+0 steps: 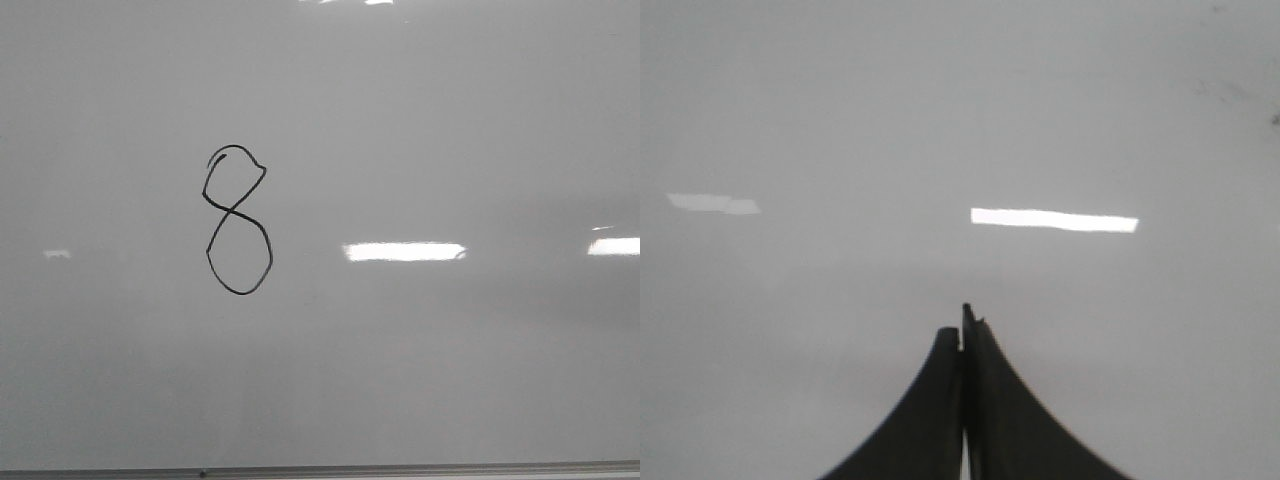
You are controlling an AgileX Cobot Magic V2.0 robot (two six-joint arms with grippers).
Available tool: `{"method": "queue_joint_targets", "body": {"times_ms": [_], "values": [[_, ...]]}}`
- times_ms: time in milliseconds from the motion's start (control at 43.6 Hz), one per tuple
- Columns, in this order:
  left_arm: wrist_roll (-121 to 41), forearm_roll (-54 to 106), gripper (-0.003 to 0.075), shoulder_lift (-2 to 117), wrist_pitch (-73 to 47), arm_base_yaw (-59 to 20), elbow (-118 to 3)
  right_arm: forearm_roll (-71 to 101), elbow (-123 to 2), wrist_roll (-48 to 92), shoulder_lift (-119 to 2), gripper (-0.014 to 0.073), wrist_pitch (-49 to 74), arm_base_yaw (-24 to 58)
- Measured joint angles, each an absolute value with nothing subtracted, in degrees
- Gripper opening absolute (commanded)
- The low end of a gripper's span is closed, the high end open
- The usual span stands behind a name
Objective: Write number 8 on whiteboard
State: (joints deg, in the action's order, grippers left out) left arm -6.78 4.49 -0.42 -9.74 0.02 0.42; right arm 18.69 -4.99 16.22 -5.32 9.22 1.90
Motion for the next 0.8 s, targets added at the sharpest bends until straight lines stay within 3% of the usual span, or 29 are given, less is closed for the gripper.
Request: {"method": "queue_joint_targets", "body": {"times_ms": [184,803], "values": [[-6.8,4.5,-0.0021,-0.4,-9.7,0.0,0.4,9.9,0.4,6.8,-1.6,-0.0068,9.4,-1.0],[-6.8,4.5,-0.0021,-0.4,-9.7,0.0,0.4,8.6,1.5,5.4,0.6,-0.0068,12.1,-2.1]]}}
